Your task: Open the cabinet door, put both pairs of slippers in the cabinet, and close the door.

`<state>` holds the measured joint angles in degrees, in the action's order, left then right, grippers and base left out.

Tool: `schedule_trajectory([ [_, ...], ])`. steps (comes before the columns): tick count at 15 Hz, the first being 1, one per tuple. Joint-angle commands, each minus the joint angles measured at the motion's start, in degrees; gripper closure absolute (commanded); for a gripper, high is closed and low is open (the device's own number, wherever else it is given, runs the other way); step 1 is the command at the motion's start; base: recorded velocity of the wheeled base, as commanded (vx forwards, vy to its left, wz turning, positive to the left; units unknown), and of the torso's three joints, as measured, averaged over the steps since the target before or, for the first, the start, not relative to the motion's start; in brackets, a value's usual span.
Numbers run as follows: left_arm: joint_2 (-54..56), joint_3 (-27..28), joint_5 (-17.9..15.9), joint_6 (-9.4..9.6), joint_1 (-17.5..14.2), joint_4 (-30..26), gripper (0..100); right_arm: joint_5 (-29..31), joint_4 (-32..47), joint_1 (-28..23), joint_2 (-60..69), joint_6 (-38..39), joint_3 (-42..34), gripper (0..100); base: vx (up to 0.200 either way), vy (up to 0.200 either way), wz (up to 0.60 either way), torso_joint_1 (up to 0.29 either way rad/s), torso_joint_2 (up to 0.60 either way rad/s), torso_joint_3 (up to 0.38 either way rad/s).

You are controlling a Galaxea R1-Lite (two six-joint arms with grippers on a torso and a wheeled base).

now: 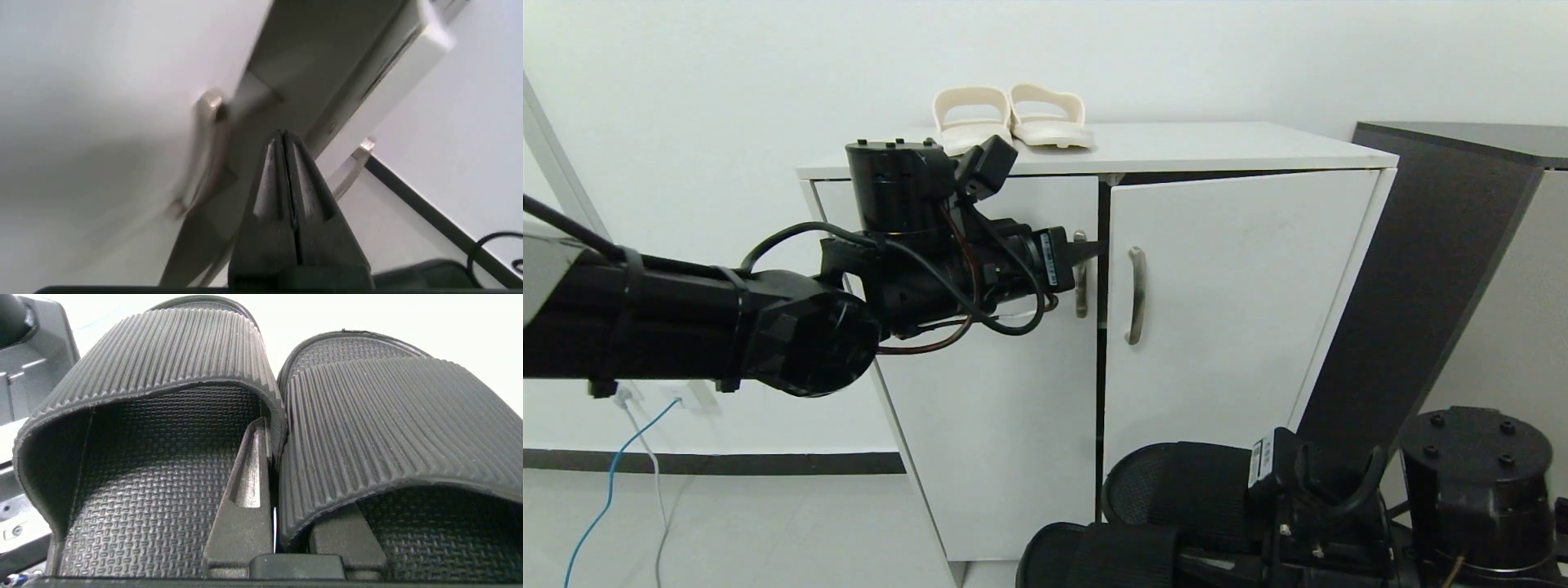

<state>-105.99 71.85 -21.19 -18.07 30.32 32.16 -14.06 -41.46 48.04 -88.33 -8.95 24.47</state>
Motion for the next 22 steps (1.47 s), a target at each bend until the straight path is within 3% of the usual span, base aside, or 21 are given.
schedule_trajectory([
  [1,-1.7,1.4,0.0,-0.04,0.4,0.1,100,0.0,0.0,0.2,-0.1,0.0,-0.1,100,0.0,0.0,0.0,0.0,0.0,0.0],
  [6,-3.4,2.9,-0.2,-0.13,1.1,0.4,100,0.0,0.0,1.2,-0.1,0.2,-0.5,100,0.0,0.0,0.0,0.0,0.0,0.0],
  [16,0.9,-1.5,0.1,-0.83,7.2,1.2,100,0.0,-0.2,2.2,-0.1,0.1,-1.5,100,-0.2,0.0,0.0,0.001,0.0,0.001],
  [19,1.0,-5.0,0.3,-0.83,6.5,7.2,100,0.1,-0.2,2.1,-0.1,0.2,-1.5,100,0.0,0.0,0.0,0.0,0.0,0.0],
  [22,4.1,-10.7,3.6,-1.62,3.6,11.0,100,0.2,-0.3,1.3,-0.4,0.2,-1.3,100,0.0,0.0,0.0,0.0,0.0,0.0],
])
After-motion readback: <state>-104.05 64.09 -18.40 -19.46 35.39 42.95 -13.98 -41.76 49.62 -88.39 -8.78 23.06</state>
